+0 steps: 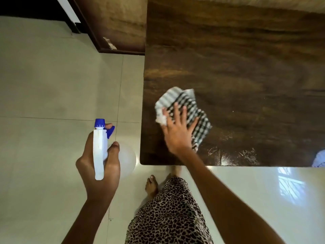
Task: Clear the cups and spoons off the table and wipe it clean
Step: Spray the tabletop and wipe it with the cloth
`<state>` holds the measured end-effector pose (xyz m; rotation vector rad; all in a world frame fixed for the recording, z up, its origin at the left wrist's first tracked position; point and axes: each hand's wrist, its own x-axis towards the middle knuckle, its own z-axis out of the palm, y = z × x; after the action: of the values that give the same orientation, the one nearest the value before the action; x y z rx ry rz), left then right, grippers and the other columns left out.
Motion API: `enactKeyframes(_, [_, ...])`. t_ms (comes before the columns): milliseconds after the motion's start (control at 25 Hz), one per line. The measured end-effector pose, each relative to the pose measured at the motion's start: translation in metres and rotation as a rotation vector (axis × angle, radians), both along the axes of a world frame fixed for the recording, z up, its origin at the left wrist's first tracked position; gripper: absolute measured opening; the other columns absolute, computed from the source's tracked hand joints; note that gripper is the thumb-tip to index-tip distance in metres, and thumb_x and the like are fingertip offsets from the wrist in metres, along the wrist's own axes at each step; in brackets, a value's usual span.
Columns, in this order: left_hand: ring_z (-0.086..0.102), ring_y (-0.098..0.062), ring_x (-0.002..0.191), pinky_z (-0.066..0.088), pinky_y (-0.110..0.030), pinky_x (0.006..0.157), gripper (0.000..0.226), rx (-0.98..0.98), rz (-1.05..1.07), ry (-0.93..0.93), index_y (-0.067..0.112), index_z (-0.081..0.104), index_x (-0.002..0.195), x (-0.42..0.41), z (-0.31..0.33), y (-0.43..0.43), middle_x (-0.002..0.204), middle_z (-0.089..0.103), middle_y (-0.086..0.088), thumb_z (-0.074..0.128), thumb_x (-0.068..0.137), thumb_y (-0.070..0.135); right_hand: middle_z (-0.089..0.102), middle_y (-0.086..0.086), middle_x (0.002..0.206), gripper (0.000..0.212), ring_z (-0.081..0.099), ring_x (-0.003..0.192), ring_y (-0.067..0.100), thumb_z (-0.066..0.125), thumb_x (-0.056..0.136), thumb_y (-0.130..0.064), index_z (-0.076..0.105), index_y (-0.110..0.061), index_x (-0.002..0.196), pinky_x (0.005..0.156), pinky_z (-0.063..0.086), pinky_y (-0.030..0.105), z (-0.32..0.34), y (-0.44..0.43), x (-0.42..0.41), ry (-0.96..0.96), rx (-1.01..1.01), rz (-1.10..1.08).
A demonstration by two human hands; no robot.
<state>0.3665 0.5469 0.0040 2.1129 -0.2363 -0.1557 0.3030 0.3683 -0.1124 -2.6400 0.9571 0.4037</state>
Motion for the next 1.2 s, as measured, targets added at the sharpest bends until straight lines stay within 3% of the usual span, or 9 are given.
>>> enactKeyframes(80, [0.053,-0.006,0.069,0.045,-0.019,0.063,0.04,-0.003,-0.034,-0.02,-0.001,0.058,0.114,-0.004,-0.001,0.005,0.091,0.06,-0.004,0.057,0.076,0.012,-0.017,0.002,0.154,0.061,-0.018,0.141,0.03,0.03,0.097,-0.047,-0.003,-0.038,0.147,0.105,-0.009,0.069,-0.006,0.049,-0.02,-0.009,-0.051,0.28])
enactKeyframes(160, [0.054,-0.003,0.078,0.044,-0.017,0.069,0.039,-0.027,-0.076,-0.028,-0.001,0.057,0.113,-0.006,0.0,0.006,0.094,0.061,0.0,0.056,0.075,0.008,0.004,0.004,0.157,0.061,0.001,0.143,0.031,0.035,0.094,-0.048,0.007,-0.039,0.147,0.105,0.003,0.07,-0.012,0.071,-0.049,-0.069,-0.094,0.453])
enactKeyframes(240, [0.054,0.005,0.08,0.041,-0.009,0.072,0.036,-0.049,-0.095,-0.023,0.0,0.057,0.111,-0.008,0.0,0.005,0.091,0.06,0.02,0.056,0.075,0.006,0.017,0.003,0.155,0.055,0.015,0.142,0.03,0.028,0.093,-0.047,0.015,-0.039,0.146,0.102,0.012,0.072,-0.014,0.06,-0.079,-0.089,-0.123,0.515])
enactKeyframes(360, [0.052,0.011,0.075,0.04,-0.005,0.066,0.032,-0.071,-0.119,-0.016,0.007,0.057,0.108,-0.01,0.0,-0.008,0.083,0.055,0.034,0.057,0.076,0.007,0.02,0.002,0.154,0.054,0.018,0.14,0.031,0.023,0.091,-0.043,0.015,-0.038,0.145,0.097,0.013,0.076,-0.013,0.015,-0.117,-0.038,-0.141,0.304])
enactKeyframes(480, [0.051,0.017,0.083,0.039,-0.002,0.074,0.033,-0.113,-0.179,-0.059,0.001,0.055,0.112,-0.009,0.004,-0.032,0.092,0.055,0.013,0.056,0.079,0.005,-0.004,-0.006,0.157,0.051,-0.009,0.143,0.022,0.018,0.097,-0.044,0.008,-0.039,0.146,0.1,-0.006,0.075,-0.01,-0.044,-0.116,-0.028,-0.056,-0.172])
enactKeyframes(600, [0.052,0.015,0.082,0.039,-0.001,0.074,0.029,-0.143,-0.253,-0.126,0.007,0.053,0.111,-0.005,0.003,-0.067,0.091,0.054,0.007,0.057,0.083,0.004,-0.014,-0.006,0.157,0.05,-0.022,0.142,0.022,0.019,0.099,-0.047,0.01,-0.041,0.147,0.099,-0.013,0.074,-0.002,-0.082,-0.056,-0.052,0.038,-0.557])
enactKeyframes(840, [0.052,0.005,0.087,0.042,0.001,0.072,0.038,-0.15,-0.271,-0.232,0.002,0.051,0.116,0.0,-0.007,-0.121,0.095,0.053,0.007,0.067,0.083,0.012,-0.025,0.0,0.155,0.053,-0.03,0.138,0.029,0.016,0.099,-0.046,-0.01,-0.043,0.145,0.095,-0.018,0.073,0.009,-0.042,-0.008,-0.027,0.171,-0.42])
enactKeyframes(1040, [0.051,0.004,0.089,0.043,0.001,0.071,0.049,-0.139,-0.305,-0.224,-0.005,0.049,0.118,-0.002,-0.012,-0.131,0.097,0.053,0.006,0.07,0.08,0.017,-0.024,0.001,0.155,0.056,-0.028,0.138,0.032,0.015,0.098,-0.05,-0.013,-0.041,0.145,0.098,-0.017,0.07,0.015,-0.032,-0.014,0.006,0.233,-0.388])
enactKeyframes(1200, [0.051,-0.004,0.071,0.042,0.0,0.067,0.066,-0.057,-0.341,-0.112,-0.001,0.043,0.124,-0.007,-0.009,-0.124,0.092,0.051,0.005,0.076,0.073,0.024,-0.014,0.004,0.157,0.057,-0.022,0.14,0.036,0.016,0.098,-0.05,-0.008,-0.034,0.148,0.103,-0.015,0.066,0.023,-0.03,-0.021,0.008,0.172,-0.341])
